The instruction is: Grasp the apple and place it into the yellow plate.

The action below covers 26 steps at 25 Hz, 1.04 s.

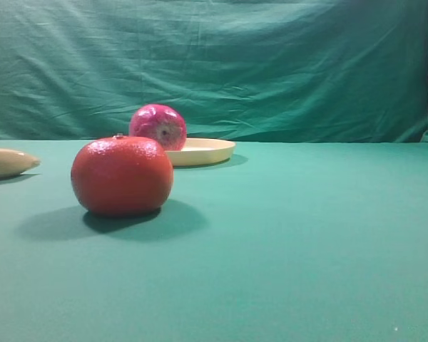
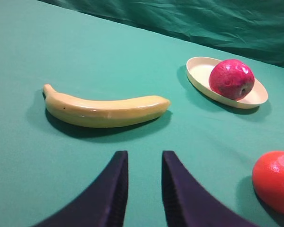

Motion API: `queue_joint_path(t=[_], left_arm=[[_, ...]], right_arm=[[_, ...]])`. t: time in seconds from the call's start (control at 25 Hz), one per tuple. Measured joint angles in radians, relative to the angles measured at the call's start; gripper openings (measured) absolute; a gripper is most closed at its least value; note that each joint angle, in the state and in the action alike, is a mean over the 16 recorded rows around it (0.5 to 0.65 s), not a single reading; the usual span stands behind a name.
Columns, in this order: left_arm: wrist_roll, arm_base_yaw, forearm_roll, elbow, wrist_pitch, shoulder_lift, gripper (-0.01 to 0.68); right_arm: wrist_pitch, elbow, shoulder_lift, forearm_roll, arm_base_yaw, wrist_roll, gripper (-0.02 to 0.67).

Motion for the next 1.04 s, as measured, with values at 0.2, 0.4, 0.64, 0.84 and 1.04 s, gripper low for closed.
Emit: queue_joint_path(t=[0.2, 0.4, 0.64, 0.84, 1.04], left_arm=[[0.0, 0.0, 0.0, 0.0, 0.0, 0.0, 0.157], [0.0, 0.0, 0.0, 0.0, 0.0, 0.0, 0.157], [0.0, 0.0, 0.0, 0.0, 0.0, 0.0, 0.157], [0.0, 0.0, 0.0, 0.0, 0.0, 0.0, 0.157], [0.0, 0.0, 0.0, 0.0, 0.0, 0.0, 0.157]], right_arm=[[0.001, 0.0, 0.0, 0.0, 0.0, -0.001, 0.0], [0.001, 0.0, 0.0, -0.001, 0.0, -0.001, 0.0], [0.002, 0.0, 0.0, -0.001, 0.0, -0.001, 0.0], [0.002, 0.0, 0.0, -0.002, 0.0, -0.001, 0.0], [0.002, 0.0, 0.0, -0.002, 0.0, -0.001, 0.0]])
